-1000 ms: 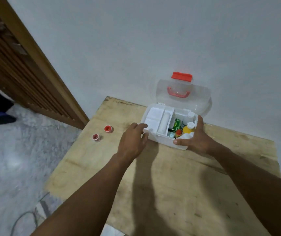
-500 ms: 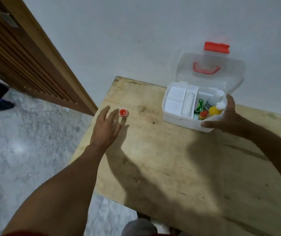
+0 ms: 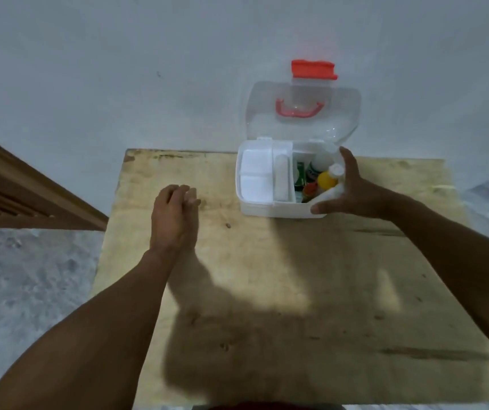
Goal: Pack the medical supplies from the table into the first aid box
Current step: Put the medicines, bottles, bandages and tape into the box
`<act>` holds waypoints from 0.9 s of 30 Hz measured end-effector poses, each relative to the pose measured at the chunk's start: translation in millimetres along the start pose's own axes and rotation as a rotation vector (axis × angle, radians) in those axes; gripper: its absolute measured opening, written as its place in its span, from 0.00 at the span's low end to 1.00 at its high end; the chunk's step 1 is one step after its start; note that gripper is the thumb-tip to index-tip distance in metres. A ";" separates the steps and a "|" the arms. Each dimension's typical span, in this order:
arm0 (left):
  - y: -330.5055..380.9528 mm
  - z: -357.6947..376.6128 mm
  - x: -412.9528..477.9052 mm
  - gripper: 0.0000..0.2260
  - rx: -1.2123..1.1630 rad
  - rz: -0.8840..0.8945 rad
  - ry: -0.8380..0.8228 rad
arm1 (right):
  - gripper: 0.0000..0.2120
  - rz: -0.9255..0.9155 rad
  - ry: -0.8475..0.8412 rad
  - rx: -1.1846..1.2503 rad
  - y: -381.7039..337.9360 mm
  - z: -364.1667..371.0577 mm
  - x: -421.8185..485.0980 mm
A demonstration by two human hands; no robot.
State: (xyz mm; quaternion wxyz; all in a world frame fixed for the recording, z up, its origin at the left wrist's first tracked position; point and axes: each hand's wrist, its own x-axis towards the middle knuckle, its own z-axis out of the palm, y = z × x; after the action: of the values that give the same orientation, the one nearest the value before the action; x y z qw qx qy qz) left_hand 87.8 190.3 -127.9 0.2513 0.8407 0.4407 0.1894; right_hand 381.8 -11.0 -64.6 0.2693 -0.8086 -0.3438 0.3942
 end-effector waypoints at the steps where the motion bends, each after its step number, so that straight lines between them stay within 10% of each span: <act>1: 7.6 0.1 7.8 0.06 -0.001 -0.034 0.041 | 0.72 -0.003 -0.002 0.009 0.7 -0.6 -0.1; 11: 125.8 -9.3 43.6 0.16 -0.317 0.078 0.203 | 0.72 -0.091 -0.032 0.019 -2.1 -1.2 -6.2; 27: 163.1 41.0 56.3 0.38 -0.065 -0.041 0.008 | 0.66 -0.178 -0.089 0.091 12.0 -6.5 1.9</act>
State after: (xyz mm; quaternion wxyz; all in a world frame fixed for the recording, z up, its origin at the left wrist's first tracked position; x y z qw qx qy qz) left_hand 245.6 147.7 -59.2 0.2803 0.8221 0.4526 0.2018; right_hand 392.1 -18.0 -70.4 0.3242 -0.7435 -0.4078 0.4194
